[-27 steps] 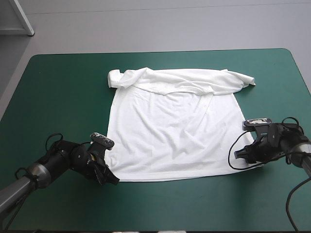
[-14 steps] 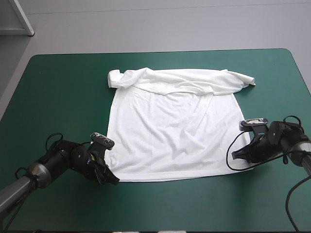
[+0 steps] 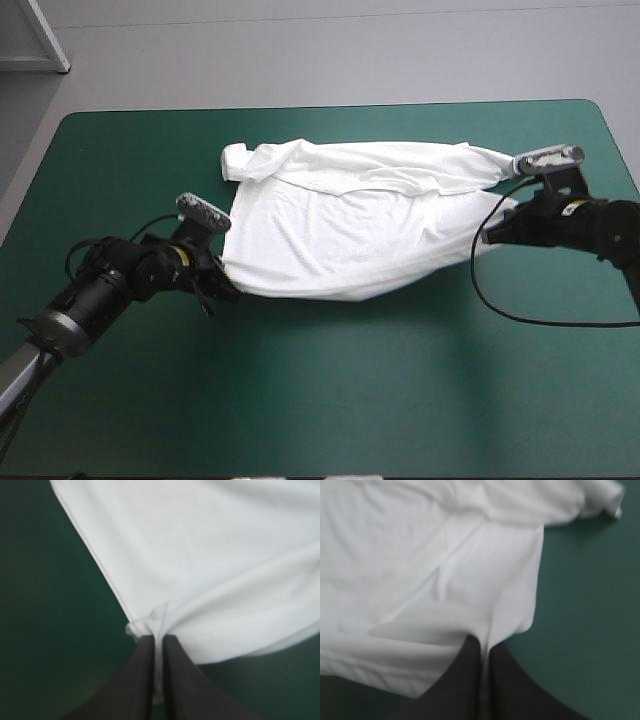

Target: Fold the cloth

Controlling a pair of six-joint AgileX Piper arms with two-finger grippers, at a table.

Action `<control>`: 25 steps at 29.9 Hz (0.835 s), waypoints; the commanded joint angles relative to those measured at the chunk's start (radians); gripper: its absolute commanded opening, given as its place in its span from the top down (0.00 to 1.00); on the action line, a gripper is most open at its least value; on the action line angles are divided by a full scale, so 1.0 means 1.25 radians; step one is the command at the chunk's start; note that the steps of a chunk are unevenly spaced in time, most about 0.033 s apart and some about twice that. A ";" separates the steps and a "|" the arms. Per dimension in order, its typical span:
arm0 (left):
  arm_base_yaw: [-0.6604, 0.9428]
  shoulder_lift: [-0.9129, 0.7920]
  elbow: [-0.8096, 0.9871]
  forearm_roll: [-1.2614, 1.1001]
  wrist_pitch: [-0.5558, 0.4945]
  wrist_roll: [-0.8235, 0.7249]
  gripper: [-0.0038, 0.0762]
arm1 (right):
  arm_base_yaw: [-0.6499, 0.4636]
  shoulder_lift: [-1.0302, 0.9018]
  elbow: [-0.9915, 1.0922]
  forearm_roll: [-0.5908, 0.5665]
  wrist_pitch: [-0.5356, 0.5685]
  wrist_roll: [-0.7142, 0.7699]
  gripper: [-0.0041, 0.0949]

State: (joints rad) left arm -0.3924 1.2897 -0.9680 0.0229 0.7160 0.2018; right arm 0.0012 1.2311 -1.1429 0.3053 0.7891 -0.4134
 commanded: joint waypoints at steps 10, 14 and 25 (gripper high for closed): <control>-0.001 -0.013 -0.554 0.256 -0.201 -0.013 0.93 | -0.005 0.017 -0.537 0.062 -0.153 -0.022 0.98; -0.001 -0.002 -0.714 0.274 -0.203 -0.013 0.93 | -0.005 0.032 -0.690 0.071 -0.171 -0.022 0.98; -0.001 0.000 -0.996 0.274 -0.203 0.001 0.93 | -0.005 0.030 -0.982 0.071 -0.193 -0.028 0.98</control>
State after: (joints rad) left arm -0.3924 1.3116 -2.1442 0.3510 0.5346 0.2003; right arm 0.0012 1.2891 -2.2938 0.3843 0.6393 -0.4408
